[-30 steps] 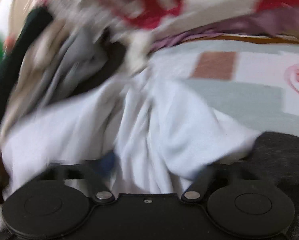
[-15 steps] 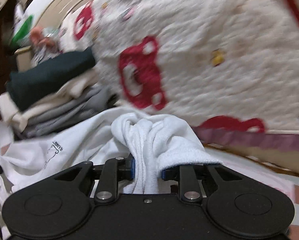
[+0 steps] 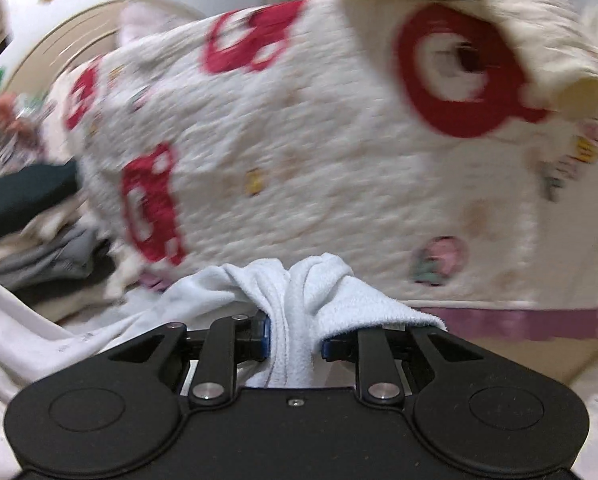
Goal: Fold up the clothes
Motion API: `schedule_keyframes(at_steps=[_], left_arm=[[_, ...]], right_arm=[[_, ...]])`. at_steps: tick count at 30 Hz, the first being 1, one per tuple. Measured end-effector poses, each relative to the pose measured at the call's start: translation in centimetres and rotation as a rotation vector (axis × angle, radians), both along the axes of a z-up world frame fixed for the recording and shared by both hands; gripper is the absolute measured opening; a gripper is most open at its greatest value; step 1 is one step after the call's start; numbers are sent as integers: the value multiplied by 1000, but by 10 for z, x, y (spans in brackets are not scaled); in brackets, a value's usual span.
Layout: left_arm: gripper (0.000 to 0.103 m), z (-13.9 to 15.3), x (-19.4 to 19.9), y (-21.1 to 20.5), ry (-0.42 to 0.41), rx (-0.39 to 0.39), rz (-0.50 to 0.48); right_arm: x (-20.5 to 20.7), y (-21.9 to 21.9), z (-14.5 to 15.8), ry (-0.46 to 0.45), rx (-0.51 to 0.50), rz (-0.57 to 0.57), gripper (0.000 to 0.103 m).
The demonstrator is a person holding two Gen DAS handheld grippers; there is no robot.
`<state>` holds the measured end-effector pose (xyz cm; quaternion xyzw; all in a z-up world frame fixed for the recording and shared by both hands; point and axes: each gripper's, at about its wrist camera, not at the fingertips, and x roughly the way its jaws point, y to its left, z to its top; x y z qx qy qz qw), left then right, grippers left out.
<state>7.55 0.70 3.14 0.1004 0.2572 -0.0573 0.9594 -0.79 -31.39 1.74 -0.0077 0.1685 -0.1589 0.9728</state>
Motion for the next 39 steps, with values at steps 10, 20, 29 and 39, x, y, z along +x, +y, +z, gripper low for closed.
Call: schedule_keyframes(at_steps=[10, 20, 29, 39], left_arm=[[6, -95, 15, -49, 249, -112, -114], [6, -138, 16, -34, 391, -125, -78], [6, -92, 9, -31, 173, -89, -118], [6, -106, 12, -19, 187, -22, -79]], right_arm=[[-37, -111, -67, 324, -230, -256, 44], [-95, -137, -102, 309, 54, -394, 54], [-103, -135, -103, 278, 112, -370, 56], [-86, -130, -119, 336, 129, -338, 56]])
